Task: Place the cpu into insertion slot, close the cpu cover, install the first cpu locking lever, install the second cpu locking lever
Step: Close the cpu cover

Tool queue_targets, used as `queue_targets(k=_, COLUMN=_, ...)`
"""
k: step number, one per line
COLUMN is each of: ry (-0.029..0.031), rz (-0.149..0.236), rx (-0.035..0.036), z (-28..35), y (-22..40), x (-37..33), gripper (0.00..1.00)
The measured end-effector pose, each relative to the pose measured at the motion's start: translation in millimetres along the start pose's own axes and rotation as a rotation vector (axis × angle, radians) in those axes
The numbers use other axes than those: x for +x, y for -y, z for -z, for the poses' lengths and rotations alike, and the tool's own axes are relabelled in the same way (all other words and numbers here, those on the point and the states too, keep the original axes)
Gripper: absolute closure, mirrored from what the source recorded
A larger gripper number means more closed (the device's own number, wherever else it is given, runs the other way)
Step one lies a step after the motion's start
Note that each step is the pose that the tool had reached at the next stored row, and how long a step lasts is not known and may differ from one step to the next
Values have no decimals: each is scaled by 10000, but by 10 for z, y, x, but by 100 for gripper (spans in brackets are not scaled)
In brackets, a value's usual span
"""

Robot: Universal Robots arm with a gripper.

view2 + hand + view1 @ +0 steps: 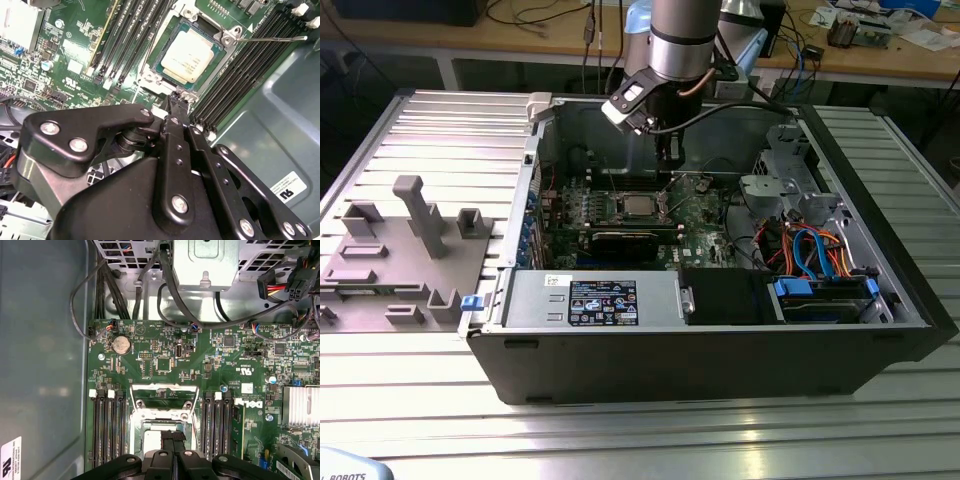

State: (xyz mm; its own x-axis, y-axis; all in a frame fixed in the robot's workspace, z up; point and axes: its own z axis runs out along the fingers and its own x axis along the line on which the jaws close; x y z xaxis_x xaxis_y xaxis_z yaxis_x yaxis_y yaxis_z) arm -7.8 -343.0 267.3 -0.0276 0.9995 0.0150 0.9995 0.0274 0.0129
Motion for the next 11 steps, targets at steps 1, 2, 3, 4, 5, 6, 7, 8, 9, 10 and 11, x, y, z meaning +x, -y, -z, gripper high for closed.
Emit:
queue_targets(k=1, ry=0, rz=0, rx=0, z=0, y=-3, x=0, gripper=89)
queue_targets(k=2, ry=0, rz=0, rx=0, z=0, y=-8, x=0, gripper=89)
queue_targets(k=3, ry=0, rz=0, rx=0, z=0, y=-11, x=0, gripper=89)
queue_targets(k=4, ry=-1, rz=0, rx=0, z=0, y=-15, x=-1, gripper=89)
queue_targets(k=5, ry=-2, rz=0, rx=-1, z=0, y=-24, x=-1, gripper=89)
queue_targets(k=6, ry=-3, rz=-1, rx=0, z=0, y=-34, x=-1, gripper=89)
queue_targets(k=7, ry=-3, rz=0, rx=1, z=0, y=-45, x=-1, gripper=89)
queue_targets(k=8, ry=-4, rz=-1, rx=1, z=0, y=-50, x=-1, gripper=89)
queue_targets(k=9, ry=-5, rz=0, rx=0, z=0, y=-56, x=-1, gripper=89)
queue_targets(k=10, ry=-7, rz=0, rx=0, z=0, y=-62, x=-2, gripper=89)
queue_targets(k=11, ry=-8, rz=0, rx=1, z=0, y=-67, x=-2, gripper=89)
